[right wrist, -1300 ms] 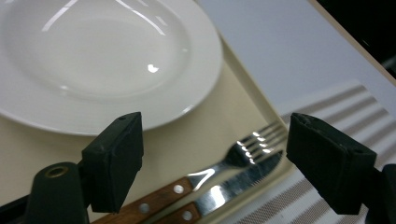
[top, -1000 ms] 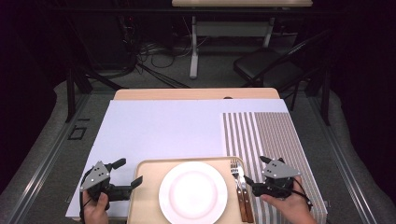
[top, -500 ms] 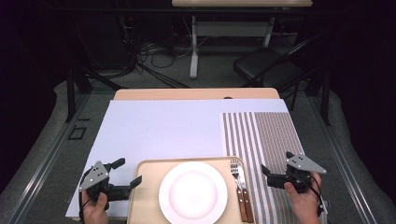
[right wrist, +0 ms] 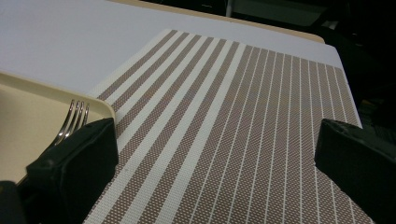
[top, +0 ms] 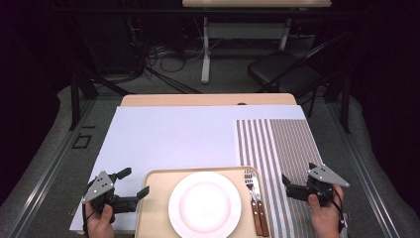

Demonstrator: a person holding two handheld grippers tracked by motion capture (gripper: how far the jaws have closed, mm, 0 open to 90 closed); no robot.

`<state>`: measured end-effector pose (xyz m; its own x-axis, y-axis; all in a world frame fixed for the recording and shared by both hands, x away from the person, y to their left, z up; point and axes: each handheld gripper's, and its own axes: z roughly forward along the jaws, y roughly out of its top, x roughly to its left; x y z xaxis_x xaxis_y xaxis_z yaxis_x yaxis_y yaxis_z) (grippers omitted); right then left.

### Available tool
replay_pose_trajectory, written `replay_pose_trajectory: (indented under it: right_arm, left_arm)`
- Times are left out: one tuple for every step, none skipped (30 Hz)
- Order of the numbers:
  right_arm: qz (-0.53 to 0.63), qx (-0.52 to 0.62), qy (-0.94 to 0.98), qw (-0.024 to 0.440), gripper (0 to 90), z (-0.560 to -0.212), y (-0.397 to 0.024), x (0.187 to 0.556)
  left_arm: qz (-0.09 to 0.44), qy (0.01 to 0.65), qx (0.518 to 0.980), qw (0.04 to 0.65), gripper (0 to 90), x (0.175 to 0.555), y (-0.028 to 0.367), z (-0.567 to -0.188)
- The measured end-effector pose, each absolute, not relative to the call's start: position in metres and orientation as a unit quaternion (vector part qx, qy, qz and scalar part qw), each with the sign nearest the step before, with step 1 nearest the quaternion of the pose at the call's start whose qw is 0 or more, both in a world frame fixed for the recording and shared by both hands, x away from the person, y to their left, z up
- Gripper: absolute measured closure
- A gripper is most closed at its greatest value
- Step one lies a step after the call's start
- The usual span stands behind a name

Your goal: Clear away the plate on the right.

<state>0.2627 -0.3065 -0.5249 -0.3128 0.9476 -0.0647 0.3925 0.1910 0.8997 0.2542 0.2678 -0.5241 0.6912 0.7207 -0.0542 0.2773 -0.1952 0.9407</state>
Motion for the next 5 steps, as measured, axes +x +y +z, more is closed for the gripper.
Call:
replay_pose_trajectory:
  right_arm:
    - [0.414, 0.479, 0.698, 0.335, 0.0, -0.5251, -0.3058, 0.2627]
    - [0.414, 0.476, 0.698, 0.338, 0.0, -0.5254, -0.3048, 0.2628]
    - [0.414, 0.474, 0.700, 0.337, 0.0, -0.5255, -0.3044, 0.2627]
    - [0.415, 0.474, 0.701, 0.336, 0.0, -0.5255, -0.3042, 0.2624]
    - [0.414, 0.473, 0.702, 0.336, 0.0, -0.5254, -0.3041, 0.2622]
  left_arm:
    - [0.206, 0.334, 0.745, 0.539, 8.2, 0.2543, 0.2680, -0.5241]
    - [0.206, 0.334, 0.745, 0.539, 8.2, 0.2544, 0.2681, -0.5240]
    - [0.206, 0.335, 0.745, 0.539, 8.2, 0.2545, 0.2680, -0.5241]
    - [0.205, 0.336, 0.746, 0.538, 8.2, 0.2545, 0.2680, -0.5239]
    - [0.205, 0.335, 0.747, 0.537, 8.2, 0.2548, 0.2680, -0.5239]
